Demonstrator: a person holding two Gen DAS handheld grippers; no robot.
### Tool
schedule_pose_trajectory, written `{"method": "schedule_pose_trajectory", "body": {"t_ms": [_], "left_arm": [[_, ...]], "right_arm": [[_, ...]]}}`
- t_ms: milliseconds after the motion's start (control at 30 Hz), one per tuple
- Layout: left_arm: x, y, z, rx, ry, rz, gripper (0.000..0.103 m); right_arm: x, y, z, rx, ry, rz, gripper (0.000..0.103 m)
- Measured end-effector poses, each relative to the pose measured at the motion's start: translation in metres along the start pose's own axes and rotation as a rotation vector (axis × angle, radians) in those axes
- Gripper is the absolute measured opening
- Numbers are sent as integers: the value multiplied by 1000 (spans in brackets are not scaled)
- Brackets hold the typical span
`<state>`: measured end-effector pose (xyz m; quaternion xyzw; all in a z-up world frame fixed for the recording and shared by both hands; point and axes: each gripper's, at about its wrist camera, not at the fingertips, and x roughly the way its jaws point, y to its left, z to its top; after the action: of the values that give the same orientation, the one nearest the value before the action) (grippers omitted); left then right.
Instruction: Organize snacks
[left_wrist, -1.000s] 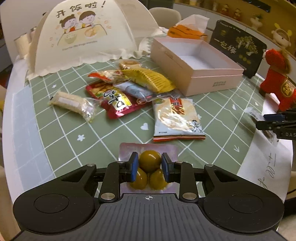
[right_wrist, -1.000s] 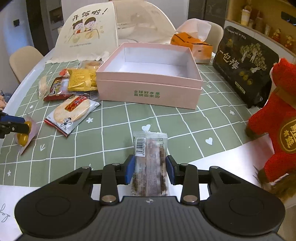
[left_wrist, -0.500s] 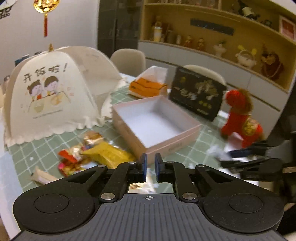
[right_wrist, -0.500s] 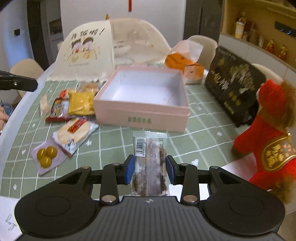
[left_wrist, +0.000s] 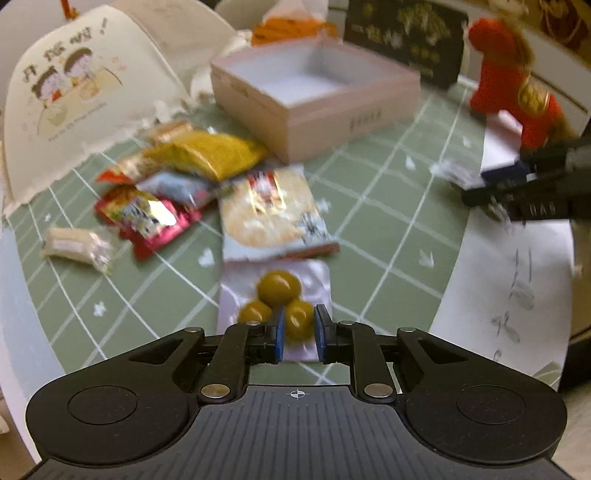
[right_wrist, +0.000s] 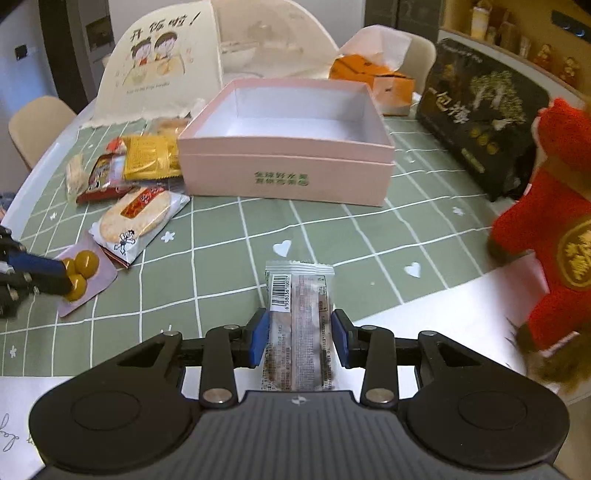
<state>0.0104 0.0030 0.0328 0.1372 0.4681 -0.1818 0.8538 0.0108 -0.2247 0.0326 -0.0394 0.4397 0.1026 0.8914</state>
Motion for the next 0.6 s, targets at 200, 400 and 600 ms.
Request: {"method": "schedule_pose_trajectory", "body": {"t_ms": [200, 400, 600], "left_arm": [[0, -4, -1, -8, -2, -40, 44], [-9, 7, 7, -55, -44, -12, 44], [11, 12, 5, -64, 18, 17, 59]], "right_arm": [[11, 3, -2, -15, 43, -2, 43], [12, 0, -6, -4, 31, -19, 53], [13, 0, -8, 5, 21, -30, 56]]}}
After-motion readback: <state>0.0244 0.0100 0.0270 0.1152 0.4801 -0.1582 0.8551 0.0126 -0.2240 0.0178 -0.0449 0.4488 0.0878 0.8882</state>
